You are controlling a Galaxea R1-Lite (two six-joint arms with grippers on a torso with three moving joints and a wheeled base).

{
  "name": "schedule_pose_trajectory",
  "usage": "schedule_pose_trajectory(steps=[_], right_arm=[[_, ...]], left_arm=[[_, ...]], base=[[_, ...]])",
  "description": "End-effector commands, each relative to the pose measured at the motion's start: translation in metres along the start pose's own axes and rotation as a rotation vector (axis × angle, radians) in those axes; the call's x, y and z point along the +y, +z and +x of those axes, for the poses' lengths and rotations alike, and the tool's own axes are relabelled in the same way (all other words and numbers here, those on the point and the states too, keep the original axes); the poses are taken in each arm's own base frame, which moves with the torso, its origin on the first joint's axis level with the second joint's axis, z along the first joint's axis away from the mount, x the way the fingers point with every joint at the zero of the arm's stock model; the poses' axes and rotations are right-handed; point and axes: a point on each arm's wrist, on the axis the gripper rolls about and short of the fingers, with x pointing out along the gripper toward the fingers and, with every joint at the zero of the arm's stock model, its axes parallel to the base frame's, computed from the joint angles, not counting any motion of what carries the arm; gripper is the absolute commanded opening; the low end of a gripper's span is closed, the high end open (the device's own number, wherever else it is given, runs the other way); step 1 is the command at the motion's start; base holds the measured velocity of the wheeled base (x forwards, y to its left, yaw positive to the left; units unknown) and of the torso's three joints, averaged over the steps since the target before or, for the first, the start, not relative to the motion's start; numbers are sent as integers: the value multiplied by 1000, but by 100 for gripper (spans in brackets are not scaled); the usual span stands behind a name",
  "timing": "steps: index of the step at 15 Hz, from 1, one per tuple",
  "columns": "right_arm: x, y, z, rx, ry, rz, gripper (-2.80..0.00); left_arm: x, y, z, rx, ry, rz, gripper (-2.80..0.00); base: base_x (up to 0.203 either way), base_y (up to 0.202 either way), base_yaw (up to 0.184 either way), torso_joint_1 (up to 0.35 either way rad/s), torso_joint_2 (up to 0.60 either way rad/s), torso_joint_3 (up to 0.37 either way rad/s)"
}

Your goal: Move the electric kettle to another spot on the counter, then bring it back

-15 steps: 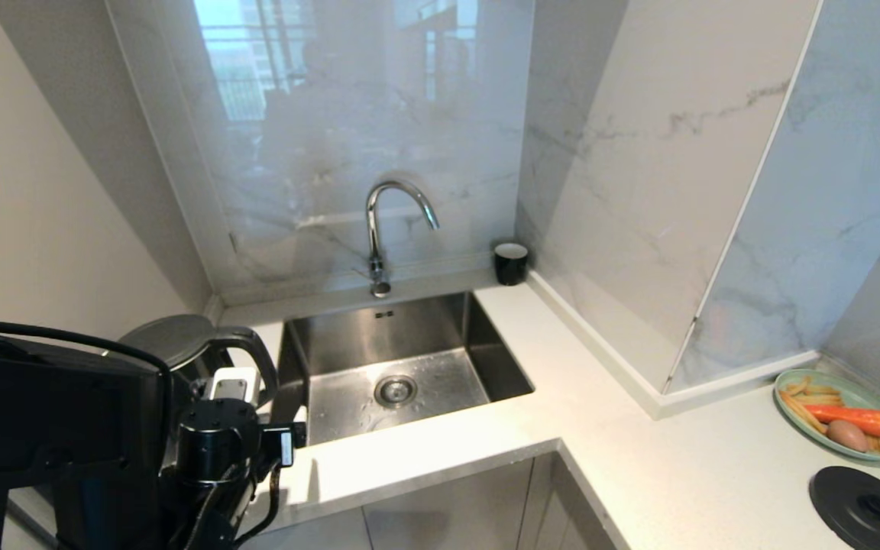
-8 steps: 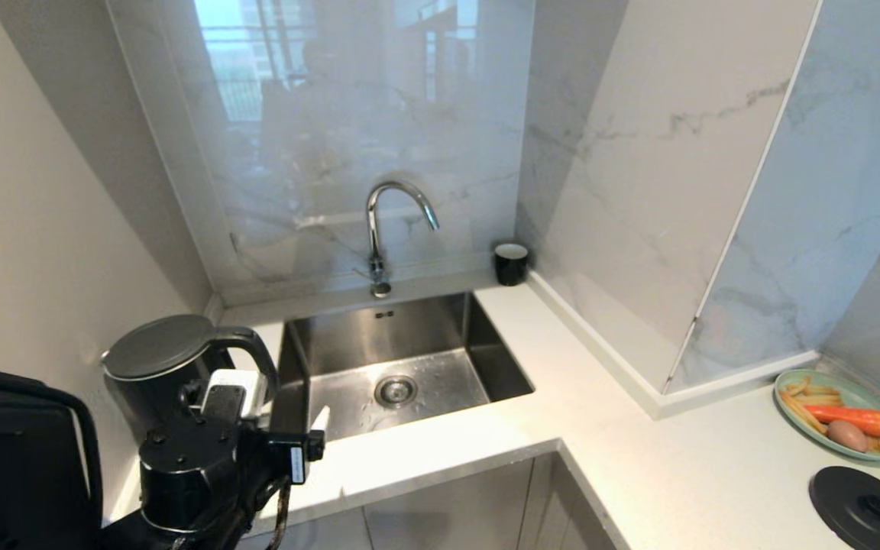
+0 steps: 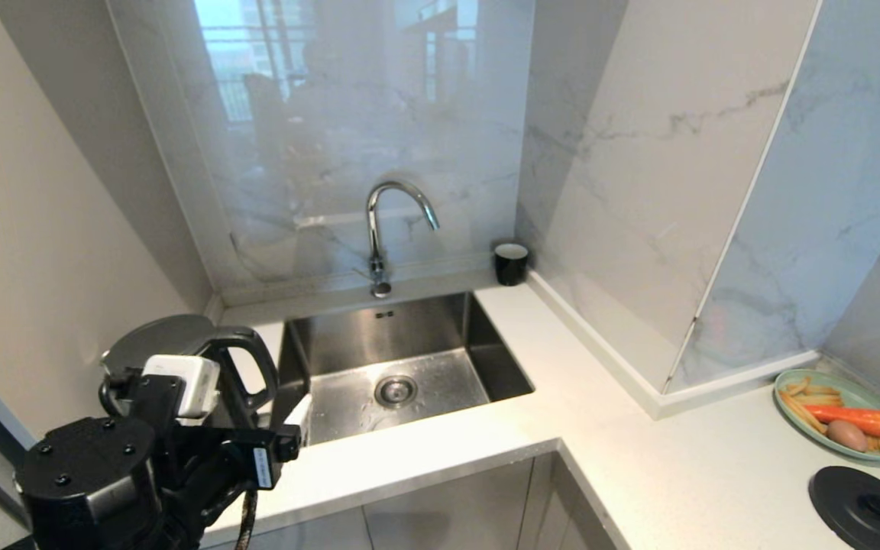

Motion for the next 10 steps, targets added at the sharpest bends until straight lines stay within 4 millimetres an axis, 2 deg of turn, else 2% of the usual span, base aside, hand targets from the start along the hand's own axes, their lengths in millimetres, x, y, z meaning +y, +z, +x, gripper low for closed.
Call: schedule_pose_trajectory(steps=[1, 3, 4, 7, 10], right_arm=[[0, 0, 0, 0, 0, 0, -280], [0, 0, 0, 0, 0, 0, -280], [0, 0, 0, 0, 0, 0, -280], [0, 0, 0, 0, 0, 0, -280], [0, 0, 0, -1, 0, 0, -280]], left_arm=[[8, 18, -17, -54, 0, -32, 0], [15, 20, -30, -36, 4, -18, 0], [19, 22, -36, -31, 16, -15, -280], [32, 32, -56, -6, 68, 16, -280], [51, 60, -89, -50, 73, 14, -280]], base=[[0, 0, 0, 0, 0, 0], [0, 0, 0, 0, 0, 0], [0, 0, 0, 0, 0, 0], [0, 0, 0, 0, 0, 0], [0, 0, 0, 0, 0, 0]])
